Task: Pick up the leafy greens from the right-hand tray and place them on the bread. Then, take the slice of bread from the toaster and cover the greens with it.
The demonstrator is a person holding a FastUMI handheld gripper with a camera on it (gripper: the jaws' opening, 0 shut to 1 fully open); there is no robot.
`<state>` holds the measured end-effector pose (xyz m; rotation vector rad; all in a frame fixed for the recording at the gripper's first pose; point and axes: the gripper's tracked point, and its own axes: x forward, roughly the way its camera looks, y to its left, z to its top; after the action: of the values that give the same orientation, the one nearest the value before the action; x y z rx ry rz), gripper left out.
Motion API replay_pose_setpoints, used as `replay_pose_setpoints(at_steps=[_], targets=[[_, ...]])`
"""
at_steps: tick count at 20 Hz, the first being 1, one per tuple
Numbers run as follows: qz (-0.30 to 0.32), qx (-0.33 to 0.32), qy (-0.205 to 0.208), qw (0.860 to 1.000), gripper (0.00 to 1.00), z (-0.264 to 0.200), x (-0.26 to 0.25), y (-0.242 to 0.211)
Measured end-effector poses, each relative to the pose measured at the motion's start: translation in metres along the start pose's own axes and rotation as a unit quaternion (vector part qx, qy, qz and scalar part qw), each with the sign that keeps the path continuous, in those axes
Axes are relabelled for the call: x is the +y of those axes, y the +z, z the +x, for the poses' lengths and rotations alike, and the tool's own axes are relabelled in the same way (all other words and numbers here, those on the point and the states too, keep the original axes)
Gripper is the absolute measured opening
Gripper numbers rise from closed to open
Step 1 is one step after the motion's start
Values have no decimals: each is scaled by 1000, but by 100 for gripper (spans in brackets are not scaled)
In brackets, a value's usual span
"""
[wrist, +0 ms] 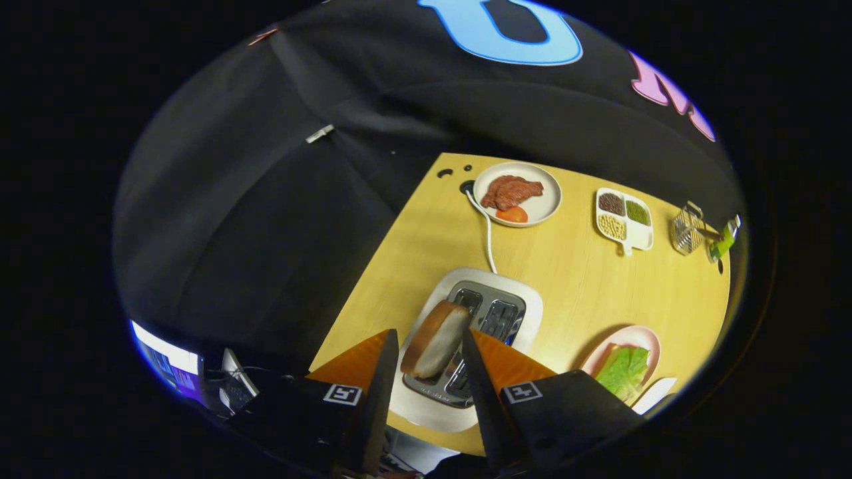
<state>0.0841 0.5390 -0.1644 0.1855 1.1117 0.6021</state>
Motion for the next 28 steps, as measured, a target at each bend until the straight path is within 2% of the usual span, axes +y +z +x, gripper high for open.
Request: replay_pose_setpoints(at_steps=[2, 7, 10, 11, 13, 15, 19, 25, 28], targets=[[32, 21, -3, 999, 62, 13, 4, -4], [61, 34, -46, 997, 62, 33, -8, -5], [87, 44, -61, 993, 41, 38, -13, -12], [98, 42, -72, 992, 30, 37, -18, -12], [110, 37, -87, 989, 18, 34, -25, -12], [110, 35, -83, 990, 13, 32, -22, -11], [120, 22, -51, 991, 14, 12, -8, -2], [130, -19, 11, 991, 13, -57, -5, 24], [139, -46, 36, 989, 13, -100, -20, 38]])
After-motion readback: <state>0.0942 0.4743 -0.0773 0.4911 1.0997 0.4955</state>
